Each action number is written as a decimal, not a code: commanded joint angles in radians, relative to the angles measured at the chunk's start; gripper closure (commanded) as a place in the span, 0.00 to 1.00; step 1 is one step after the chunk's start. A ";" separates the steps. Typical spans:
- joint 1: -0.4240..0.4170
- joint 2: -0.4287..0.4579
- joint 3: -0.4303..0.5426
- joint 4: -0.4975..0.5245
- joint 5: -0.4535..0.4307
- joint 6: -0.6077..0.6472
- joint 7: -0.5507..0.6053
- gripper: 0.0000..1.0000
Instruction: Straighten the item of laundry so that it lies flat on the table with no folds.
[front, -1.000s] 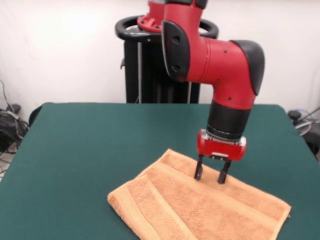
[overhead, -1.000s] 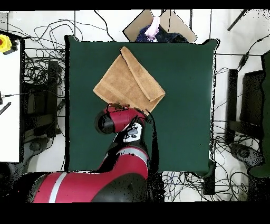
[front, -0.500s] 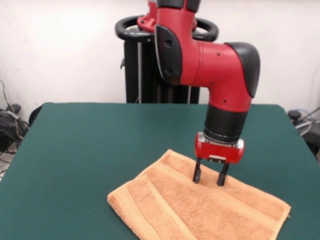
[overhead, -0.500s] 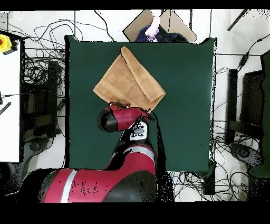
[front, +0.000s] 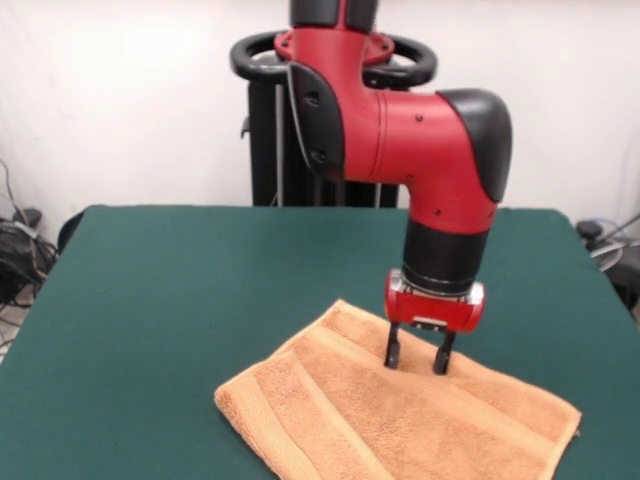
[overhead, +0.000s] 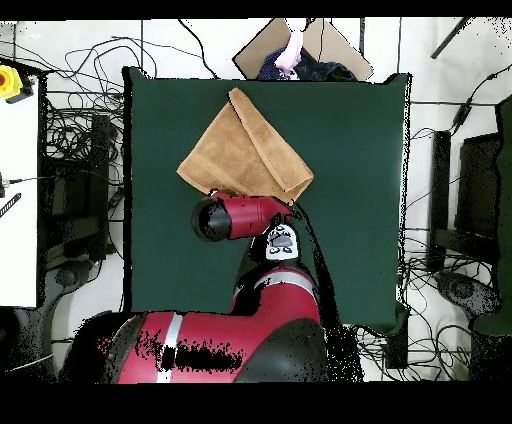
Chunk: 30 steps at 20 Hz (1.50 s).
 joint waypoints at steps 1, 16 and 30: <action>-0.087 0.286 0.146 -0.230 0.012 -0.048 0.023 0.00; -0.079 0.264 0.156 -0.224 -0.066 -0.023 0.008 1.00; -0.095 0.234 0.134 -0.126 -0.050 0.023 0.062 1.00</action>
